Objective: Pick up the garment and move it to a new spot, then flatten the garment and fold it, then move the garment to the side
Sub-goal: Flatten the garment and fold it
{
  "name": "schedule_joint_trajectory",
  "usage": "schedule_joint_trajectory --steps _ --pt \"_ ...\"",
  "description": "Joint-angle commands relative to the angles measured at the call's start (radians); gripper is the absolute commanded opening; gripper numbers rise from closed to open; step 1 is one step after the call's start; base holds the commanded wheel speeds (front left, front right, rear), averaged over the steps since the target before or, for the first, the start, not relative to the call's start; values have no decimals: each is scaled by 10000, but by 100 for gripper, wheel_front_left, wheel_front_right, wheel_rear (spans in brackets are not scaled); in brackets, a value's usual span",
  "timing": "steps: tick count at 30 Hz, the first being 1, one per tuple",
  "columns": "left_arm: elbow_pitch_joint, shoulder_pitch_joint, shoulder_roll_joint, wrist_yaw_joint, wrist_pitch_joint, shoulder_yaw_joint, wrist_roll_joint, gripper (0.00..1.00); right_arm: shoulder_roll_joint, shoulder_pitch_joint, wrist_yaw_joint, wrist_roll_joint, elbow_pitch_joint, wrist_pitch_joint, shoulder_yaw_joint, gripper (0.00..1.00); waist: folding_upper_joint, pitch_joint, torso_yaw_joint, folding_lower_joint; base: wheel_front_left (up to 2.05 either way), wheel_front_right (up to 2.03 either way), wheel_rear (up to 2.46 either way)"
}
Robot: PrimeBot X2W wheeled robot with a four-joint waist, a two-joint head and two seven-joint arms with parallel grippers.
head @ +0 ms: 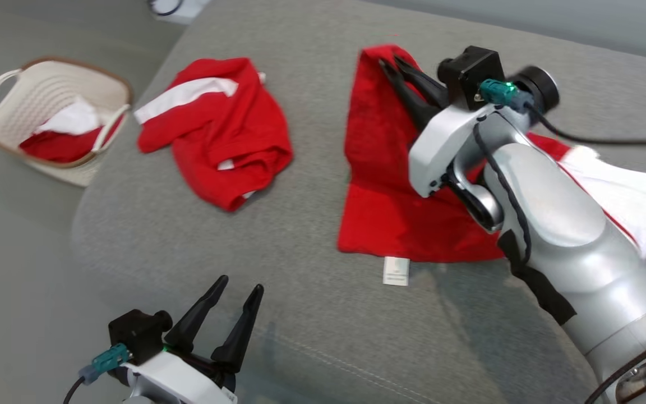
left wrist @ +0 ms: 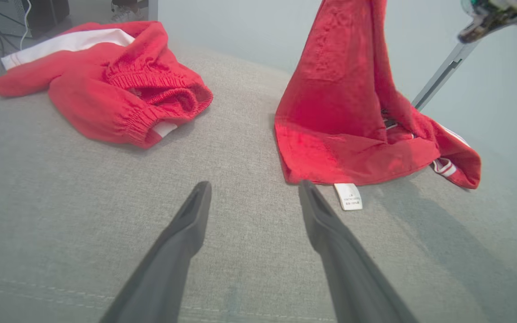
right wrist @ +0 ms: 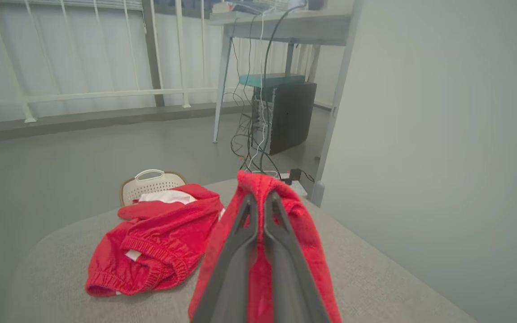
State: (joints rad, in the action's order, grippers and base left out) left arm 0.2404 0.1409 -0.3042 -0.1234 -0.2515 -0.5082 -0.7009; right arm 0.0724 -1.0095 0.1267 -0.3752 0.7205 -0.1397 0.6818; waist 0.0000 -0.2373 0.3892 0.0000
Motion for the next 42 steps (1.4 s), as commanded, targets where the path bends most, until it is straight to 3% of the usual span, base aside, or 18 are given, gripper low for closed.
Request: schedule_joint_trajectory --steps 1,2,6,11,19,24,31,37,42 --pt "-163 575 -275 -73 -103 160 -227 100 -222 -91 40 15 505 449 -202 40 0 -283 972 0 0 0 0" --pt "-167 631 -295 -73 -103 32 -298 100 -222 -142 40 113 890 577 -362 100 0 -338 1153 0 0 0 0" --pt "-141 774 -402 -73 -103 -247 -509 100 -222 -274 40 544 2261 1306 -1199 100 0 -460 1497 0 0 0 0" --pt "-163 780 -500 -73 -103 -283 -625 100 -222 -143 40 537 2236 1567 -1322 100 0 -468 1197 0 0 0 0" --pt "-518 739 -828 -73 -103 -437 -534 100 -222 666 40 981 1447 327 -2066 100 0 -267 -388 0 0 0 0" --pt "-606 662 -1127 -73 -103 -347 -320 100 -222 2174 40 1897 358 -527 -3073 100 0 -215 -1895 0 0 0 0" --pt "-450 418 -1338 -73 -103 -117 -199 100 -222 4603 40 2615 -1557 -925 -4342 100 0 -207 -3475 0 0 0 0" --pt "-114 150 -1395 -73 -103 214 7 100 -222 6299 40 2707 -2814 -997 -4940 100 0 -222 -4319 0 0 0 0" --pt "665 58 -1289 -73 -103 1258 436 100 -222 6994 40 2666 -3641 -994 -5062 100 0 -266 -4733 0 0 0 0"
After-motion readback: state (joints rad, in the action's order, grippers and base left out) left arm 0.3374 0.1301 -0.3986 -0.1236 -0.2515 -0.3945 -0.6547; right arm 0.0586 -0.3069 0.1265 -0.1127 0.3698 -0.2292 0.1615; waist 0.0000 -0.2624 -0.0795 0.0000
